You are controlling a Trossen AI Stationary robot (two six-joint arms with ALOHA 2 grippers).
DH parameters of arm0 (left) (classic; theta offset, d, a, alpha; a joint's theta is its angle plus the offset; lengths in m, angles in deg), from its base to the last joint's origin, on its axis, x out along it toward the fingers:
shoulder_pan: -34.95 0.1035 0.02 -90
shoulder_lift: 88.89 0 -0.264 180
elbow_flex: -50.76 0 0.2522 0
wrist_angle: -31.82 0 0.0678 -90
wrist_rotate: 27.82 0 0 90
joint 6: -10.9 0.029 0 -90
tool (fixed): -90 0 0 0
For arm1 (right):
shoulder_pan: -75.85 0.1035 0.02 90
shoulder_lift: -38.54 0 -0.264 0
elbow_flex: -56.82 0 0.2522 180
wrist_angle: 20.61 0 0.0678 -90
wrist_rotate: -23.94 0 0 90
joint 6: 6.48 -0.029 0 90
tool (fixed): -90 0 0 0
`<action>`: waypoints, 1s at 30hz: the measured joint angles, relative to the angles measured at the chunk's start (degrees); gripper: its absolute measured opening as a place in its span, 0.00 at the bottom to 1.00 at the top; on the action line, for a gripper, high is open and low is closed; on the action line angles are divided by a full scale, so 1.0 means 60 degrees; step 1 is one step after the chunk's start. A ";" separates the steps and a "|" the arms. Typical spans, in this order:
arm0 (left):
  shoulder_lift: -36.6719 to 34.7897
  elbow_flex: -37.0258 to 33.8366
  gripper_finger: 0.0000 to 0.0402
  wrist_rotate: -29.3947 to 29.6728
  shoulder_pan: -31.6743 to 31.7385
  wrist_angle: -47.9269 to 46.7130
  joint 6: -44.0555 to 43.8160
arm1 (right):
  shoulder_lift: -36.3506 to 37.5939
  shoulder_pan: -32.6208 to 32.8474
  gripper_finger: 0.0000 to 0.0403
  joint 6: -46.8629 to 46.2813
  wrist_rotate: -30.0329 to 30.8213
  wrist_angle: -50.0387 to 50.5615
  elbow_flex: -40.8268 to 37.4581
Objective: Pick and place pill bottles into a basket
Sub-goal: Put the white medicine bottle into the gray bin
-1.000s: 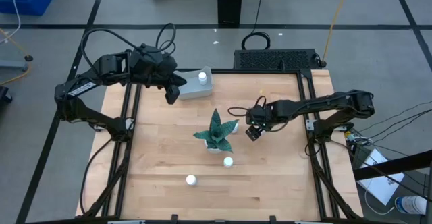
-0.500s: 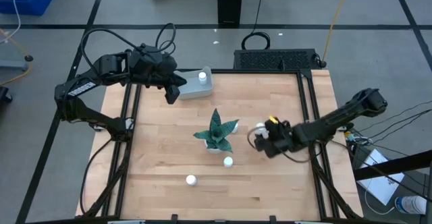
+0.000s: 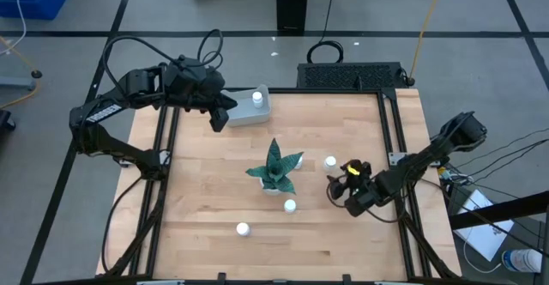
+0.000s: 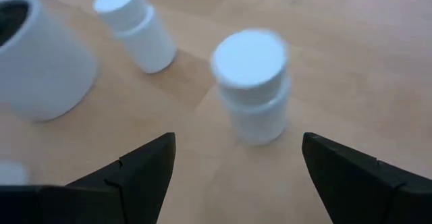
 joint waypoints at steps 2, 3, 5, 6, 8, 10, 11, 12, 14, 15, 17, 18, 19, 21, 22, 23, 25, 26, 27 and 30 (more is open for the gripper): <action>0.0000 0.0000 0.08 0.0001 0.0000 0.0000 -0.0048 | -0.0064 -0.0050 0.78 0.0023 0.0183 -0.0441 -0.0334; 0.0000 0.0000 0.08 0.0000 0.0000 -0.0002 -0.0067 | -0.0061 -0.0060 0.78 0.0056 0.0177 -0.0726 -0.0519; 0.0000 0.0000 0.08 -0.0003 0.0000 -0.0001 -0.0151 | -0.0052 -0.0082 0.78 0.0300 0.0296 -0.1437 -0.0885; 0.0000 0.0000 0.08 -0.0004 0.0000 -0.0004 -0.0180 | -0.0056 -0.0093 0.78 0.0397 0.0354 -0.1802 -0.1076; 0.0000 0.0000 0.08 0.0001 0.0000 -0.0004 -0.0263 | -0.0056 -0.0096 0.78 0.0630 0.0406 -0.2465 -0.1415; 0.0000 0.0000 0.08 0.0004 0.0000 -0.0004 -0.0395 | -0.0062 -0.0167 0.78 0.1029 0.0440 -0.3217 -0.1720; 0.0000 0.0000 0.08 0.0004 0.0000 -0.0004 -0.0405 | -0.0080 -0.0227 0.78 0.1293 0.0442 -0.3538 -0.1852; 0.0000 0.0000 0.08 0.0010 0.0000 0.0000 -0.0415 | -0.0112 -0.0302 0.78 0.1557 0.0440 -0.3793 -0.1968; 0.0000 0.0002 0.08 0.0029 0.0000 -0.0002 -0.0502 | -0.0191 -0.0450 0.78 0.2034 0.0408 -0.4312 -0.2157; 0.0000 0.0001 0.08 0.0028 0.0000 0.0000 -0.0581 | -0.0242 -0.0520 0.78 0.2342 0.0376 -0.4622 -0.2216; 0.0000 0.0000 0.08 0.0041 0.0000 0.0000 -0.0693 | -0.0378 -0.0622 0.78 0.2820 0.0341 -0.5172 -0.2283; 0.0000 0.0000 0.08 0.0058 0.0000 0.0000 -0.0779 | -0.0432 -0.0669 0.78 0.3030 0.0347 -0.5358 -0.2292; 0.0000 0.0004 0.08 0.0066 0.0000 0.0000 -0.0875 | -0.0517 -0.0734 0.78 0.3285 0.0352 -0.5562 -0.2296; 0.0000 0.0004 0.08 0.0066 0.0000 0.0001 -0.1023 | -0.0750 -0.0897 0.78 0.3719 0.0348 -0.5995 -0.2296; 0.0000 0.0004 0.08 0.0066 0.0000 0.0000 -0.1124 | -0.0866 -0.0957 0.78 0.3844 0.0338 -0.6144 -0.2296; 0.0000 0.0002 0.08 0.0066 0.0000 0.0001 -0.1188 | -0.0993 -0.1024 0.78 0.3919 0.0286 -0.6309 -0.2296; 0.0000 0.0001 0.08 0.0066 0.0000 0.0004 -0.1320 | -0.1300 -0.1177 0.78 0.4077 0.0092 -0.6614 -0.2296; 0.0000 0.0004 0.08 0.0062 0.0000 0.0004 -0.1335 | -0.1453 -0.1243 0.78 0.4095 0.0061 -0.6709 -0.2296; 0.0000 0.0004 0.08 0.0065 0.0000 0.0007 -0.1349 | -0.1586 -0.1309 0.78 0.4093 0.0020 -0.6786 -0.2296; 0.0000 0.0004 0.08 0.0062 0.0000 0.0007 -0.1438 | -0.1908 -0.1472 0.78 0.4128 -0.0005 -0.7149 -0.2289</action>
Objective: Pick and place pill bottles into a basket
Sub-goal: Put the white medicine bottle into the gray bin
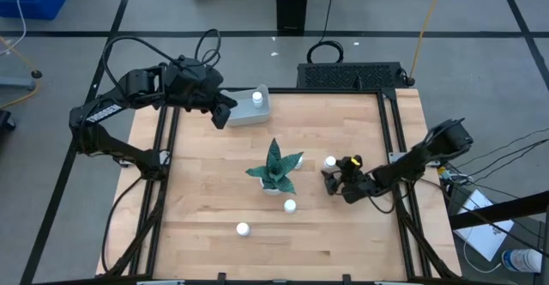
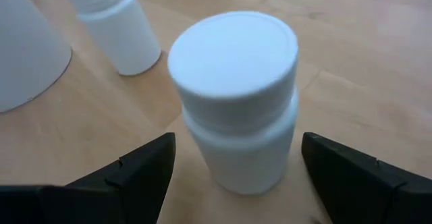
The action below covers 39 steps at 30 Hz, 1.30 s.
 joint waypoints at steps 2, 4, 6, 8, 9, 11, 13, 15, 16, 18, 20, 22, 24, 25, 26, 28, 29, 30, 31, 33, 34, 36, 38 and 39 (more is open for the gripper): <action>0.0000 0.0000 0.08 0.0000 0.0000 -0.0004 -0.0023 | -0.0133 -0.0044 0.77 0.0085 0.0014 -0.0317 0.0000; 0.0000 0.0000 0.08 -0.0019 0.0000 -0.0004 -0.0141 | -0.0231 -0.0049 0.74 0.0216 0.0003 -0.0581 -0.0004; 0.0000 0.0000 0.08 -0.0084 0.0000 -0.0004 -0.0186 | -0.0296 -0.0049 0.68 0.0161 -0.0023 -0.0640 -0.0004; 0.0000 0.0000 0.08 -0.0084 0.0000 -0.0006 -0.0186 | -0.0323 -0.0049 0.59 0.0040 -0.0108 -0.0633 -0.0004; 0.0000 0.0000 0.08 -0.0090 0.0000 -0.0004 -0.0194 | -0.0321 -0.0049 0.53 0.0023 -0.0171 -0.0633 -0.0004; 0.0000 0.0000 0.08 -0.0091 0.0000 -0.0006 -0.0192 | -0.0301 -0.0038 0.42 -0.0023 -0.0464 -0.0773 0.0021; 0.0000 0.0000 0.08 -0.0091 0.0000 -0.0005 -0.0192 | -0.0255 -0.0013 0.38 -0.0036 -0.0778 -0.0843 0.0044; 0.0000 0.0000 0.08 -0.0091 0.0000 -0.0003 -0.0192 | -0.0160 -0.0016 0.38 0.0004 -0.0949 -0.0996 0.0029; 0.0000 0.0000 0.08 -0.0091 0.0000 0.0000 -0.0192 | -0.0099 -0.0016 0.38 0.0053 -0.0946 -0.1074 0.0022; 0.0000 0.0000 0.08 -0.0091 -0.0001 -0.0001 -0.0192 | 0.0086 -0.0019 0.38 0.0179 -0.1136 -0.1217 0.0011; 0.0000 0.0000 0.08 -0.0091 0.0000 0.0030 -0.0284 | 0.0305 -0.0016 0.38 0.0204 -0.1212 -0.1241 0.0035; 0.0000 0.0000 0.08 -0.0153 0.0000 0.0112 -0.0874 | 0.0623 -0.0016 0.38 0.0352 -0.1413 -0.1274 0.0137; 0.0001 0.0000 0.08 -0.0494 0.0029 0.0447 -0.1239 | 0.0946 -0.0019 0.38 0.0686 -0.1577 -0.1301 0.0299; 0.0036 0.0000 0.08 -0.0732 0.0055 0.0648 -0.1273 | 0.1139 -0.0011 0.38 0.0875 -0.1641 -0.1289 0.0376; 0.0094 0.0007 0.08 -0.1008 0.0076 0.0866 -0.1281 | 0.1366 0.0002 0.38 0.1084 -0.1751 -0.1285 0.0458; 0.0198 0.0007 0.08 -0.1492 0.0080 0.1279 -0.1447 | 0.1839 0.0002 0.38 0.1480 -0.2008 -0.1317 0.0633; 0.0275 0.0007 0.09 -0.1767 0.0080 0.1436 -0.1464 | 0.2109 0.0002 0.38 0.1565 -0.2127 -0.1263 0.0696; 0.0335 0.0007 0.10 -0.2030 0.0080 0.1615 -0.1469 | 0.2376 0.0003 0.38 0.1579 -0.2193 -0.1141 0.0753; 0.0397 0.0007 0.12 -0.2257 0.0080 0.1766 -0.1470 | 0.2706 0.0037 0.38 0.1575 -0.2303 -0.0959 0.0818; 0.0481 0.0007 0.17 -0.2593 0.0080 0.1830 -0.1459 | 0.3349 0.0119 0.38 0.1592 -0.2410 -0.0687 0.0912; 0.0541 0.0007 0.20 -0.2709 0.0080 0.1914 -0.1437 | 0.3725 0.0208 0.38 0.1605 -0.2427 -0.0629 0.0962; 0.0638 0.0007 0.28 -0.2907 0.0080 0.2047 -0.1426 | 0.4432 0.0394 0.38 0.1791 -0.2424 -0.0528 0.1095; 0.0725 0.0007 0.37 -0.3110 0.0084 0.2119 -0.1415 | 0.5059 0.0582 0.38 0.2116 -0.2425 -0.0412 0.1299; 0.0737 0.0004 0.41 -0.3140 0.0080 0.2196 -0.1419 | 0.5304 0.0649 0.38 0.2264 -0.2427 -0.0369 0.1418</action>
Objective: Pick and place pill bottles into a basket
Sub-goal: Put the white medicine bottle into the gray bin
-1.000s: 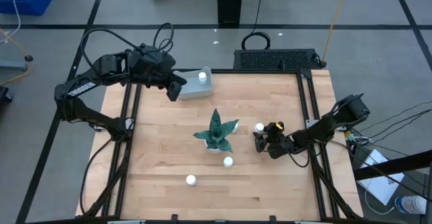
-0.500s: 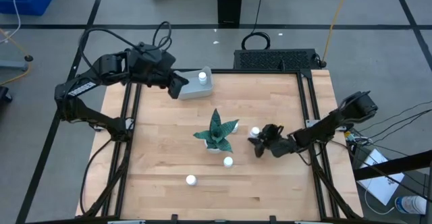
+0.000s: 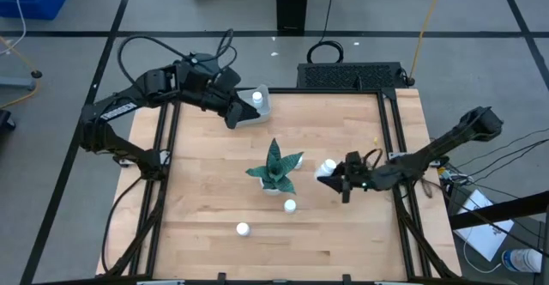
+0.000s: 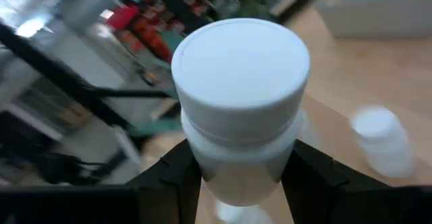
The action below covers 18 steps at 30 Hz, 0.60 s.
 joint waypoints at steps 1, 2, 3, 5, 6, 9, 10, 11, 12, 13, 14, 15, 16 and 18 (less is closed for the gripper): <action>0.0031 -0.0004 0.46 -0.0086 0.0000 0.0105 0.0002 | 0.0198 0.0064 0.38 0.0122 0.0001 0.0105 0.0131; 0.0119 -0.0001 0.50 -0.0230 0.0000 0.0302 -0.0005 | 0.0353 0.0115 0.38 0.0222 -0.0007 0.0209 0.0264; 0.0208 0.0010 0.54 -0.0521 0.0000 0.0556 -0.0031 | 0.0456 0.0149 0.38 0.0276 -0.0098 0.0297 0.0402; 0.0402 0.0001 0.62 -0.1220 0.0042 0.0834 -0.0274 | 0.0512 0.0129 0.38 0.0212 -0.0512 0.0429 0.0717; 0.0562 -0.0004 0.65 -0.1575 0.0063 0.1008 -0.0500 | 0.0509 0.0085 0.38 0.0112 -0.0801 0.0464 0.0880; 0.0974 -0.0004 0.73 -0.2788 0.0046 0.1558 -0.1151 | 0.0285 -0.0120 0.38 -0.0653 -0.2184 0.0611 0.1341; 0.1139 -0.0004 0.75 -0.3184 0.0027 0.1676 -0.1314 | 0.0174 -0.0195 0.38 -0.0963 -0.2714 0.0613 0.1478; 0.1297 0.0002 0.76 -0.3557 -0.0023 0.1894 -0.1447 | 0.0065 -0.0256 0.38 -0.1250 -0.3211 0.0620 0.1603; 0.1448 0.0004 0.77 -0.3897 -0.0060 0.1964 -0.1548 | -0.0040 -0.0299 0.38 -0.1475 -0.3616 0.0635 0.1729; 0.1597 -0.0005 0.77 -0.4175 -0.0092 0.1939 -0.1711 | -0.0143 -0.0307 0.38 -0.1679 -0.3911 0.0595 0.1861; 0.1770 -0.0011 0.77 -0.4378 -0.0133 0.2024 -0.1920 | -0.0235 -0.0307 0.38 -0.1908 -0.4196 0.0469 0.1966; 0.1913 -0.0011 0.78 -0.4451 -0.0192 0.2190 -0.2112 | -0.0312 -0.0311 0.38 -0.2178 -0.4521 0.0361 0.2035; 0.2015 -0.0011 0.78 -0.4448 -0.0248 0.2251 -0.2284 | -0.0402 -0.0311 0.38 -0.2385 -0.4780 0.0217 0.2076; 0.2262 -0.0011 0.78 -0.4551 -0.0370 0.2519 -0.2537 | -0.0630 -0.0311 0.38 -0.2729 -0.5196 -0.0206 0.2164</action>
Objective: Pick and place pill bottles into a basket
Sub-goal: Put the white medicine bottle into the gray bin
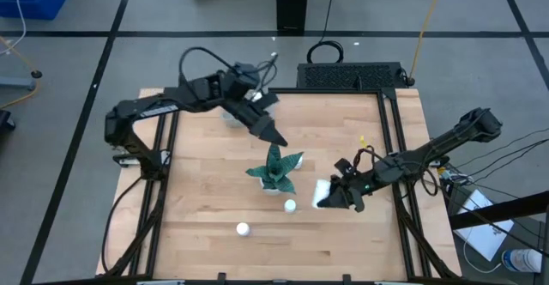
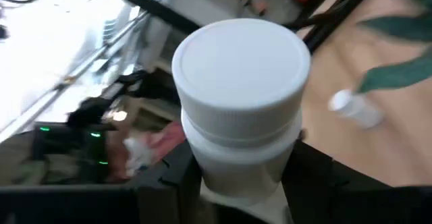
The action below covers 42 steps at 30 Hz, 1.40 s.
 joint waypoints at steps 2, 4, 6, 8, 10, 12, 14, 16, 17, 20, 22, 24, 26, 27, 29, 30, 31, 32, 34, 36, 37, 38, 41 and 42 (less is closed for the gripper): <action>0.0291 0.0007 0.78 -0.0251 -0.0173 0.0657 -0.0243 | -0.0142 0.0004 0.38 -0.0286 -0.0274 -0.0402 -0.0001; 0.0571 0.0004 0.78 -0.0613 -0.0360 0.1259 -0.0696 | -0.0297 -0.0004 0.38 -0.0726 -0.0589 -0.0819 0.0009; 0.0850 0.0007 0.78 -0.0921 -0.0544 0.2032 -0.1141 | -0.0471 -0.0004 0.38 -0.1137 -0.0935 -0.0974 0.0005; 0.1097 0.0007 0.78 -0.1356 -0.0654 0.2517 -0.1652 | -0.0701 0.0000 0.38 -0.1470 -0.1186 -0.1358 0.0003; 0.1346 0.0007 0.78 -0.1570 -0.0771 0.3020 -0.2153 | -0.0887 0.0000 0.38 -0.1966 -0.1452 -0.1906 0.0003; 0.1593 0.0004 0.78 -0.1632 -0.0902 0.3356 -0.2406 | -0.1101 0.0000 0.38 -0.2335 -0.1604 -0.2375 0.0003; 0.1719 0.0004 0.78 -0.1646 -0.1061 0.3426 -0.2518 | -0.1281 0.0000 0.38 -0.2710 -0.1801 -0.2514 0.0003; 0.1840 0.0004 0.78 -0.1661 -0.1222 0.3481 -0.2533 | -0.1447 -0.0007 0.38 -0.3133 -0.1860 -0.2607 -0.0001; 0.1893 0.0004 0.78 -0.1664 -0.1293 0.3478 -0.2521 | -0.1511 -0.0007 0.38 -0.3281 -0.1946 -0.2623 -0.0001; 0.2021 0.0004 0.78 -0.1632 -0.1486 0.3467 -0.2498 | -0.1738 -0.0009 0.38 -0.3563 -0.2039 -0.2736 -0.0001; 0.2039 0.0004 0.78 -0.1505 -0.1602 0.3457 -0.2494 | -0.1847 -0.0056 0.38 -0.3776 -0.2056 -0.2875 -0.0008; 0.2039 0.0004 0.78 -0.1345 -0.1745 0.3457 -0.2458 | -0.1973 -0.0151 0.38 -0.3837 -0.2075 -0.3317 -0.0008; 0.2039 0.0004 0.78 -0.1285 -0.1873 0.3408 -0.2411 | -0.2070 -0.0242 0.38 -0.3800 -0.2101 -0.3727 -0.0008; 0.2039 0.0004 0.78 -0.1210 -0.1935 0.3318 -0.2415 | -0.2101 -0.0277 0.38 -0.3803 -0.2105 -0.3855 -0.0008; 0.2039 0.0004 0.78 -0.0980 -0.2005 0.3077 -0.2412 | -0.2156 -0.0374 0.38 -0.3825 -0.2111 -0.3949 -0.0008; 0.2039 0.0004 0.78 -0.0921 -0.2008 0.2925 -0.2402 | -0.2168 -0.0388 0.38 -0.3828 -0.2124 -0.3925 -0.0008; 0.2039 0.0004 0.78 -0.0896 -0.2005 0.2769 -0.2375 | -0.2174 -0.0390 0.38 -0.3829 -0.2155 -0.3903 -0.0008; 0.2039 0.0004 0.78 -0.0865 -0.2004 0.2591 -0.2373 | -0.2172 -0.0390 0.38 -0.3829 -0.2170 -0.3900 -0.0008; 0.2039 0.0004 0.78 -0.0688 -0.1998 0.2333 -0.2337 | -0.2163 -0.0426 0.38 -0.3825 -0.2173 -0.3930 -0.0005; 0.2039 0.0004 0.78 -0.0495 -0.1998 0.2216 -0.2265 | -0.2165 -0.0432 0.38 -0.3790 -0.2215 -0.3916 0.0011; 0.2039 0.0004 0.78 -0.0417 -0.1998 0.2210 -0.2261 | -0.2166 -0.0439 0.38 -0.3766 -0.2233 -0.3899 0.0043; 0.2039 0.0004 0.78 -0.0332 -0.1998 0.2214 -0.2271 | -0.2171 -0.0444 0.38 -0.3727 -0.2244 -0.3886 0.0101; 0.2040 0.0004 0.78 -0.0062 -0.2005 0.2222 -0.2269 | -0.2242 -0.0516 0.38 -0.3541 -0.2290 -0.3880 0.0292; 0.2096 0.0004 0.78 -0.0060 -0.2001 0.2252 -0.2323 | -0.2257 -0.0549 0.38 -0.3501 -0.2289 -0.3857 0.0309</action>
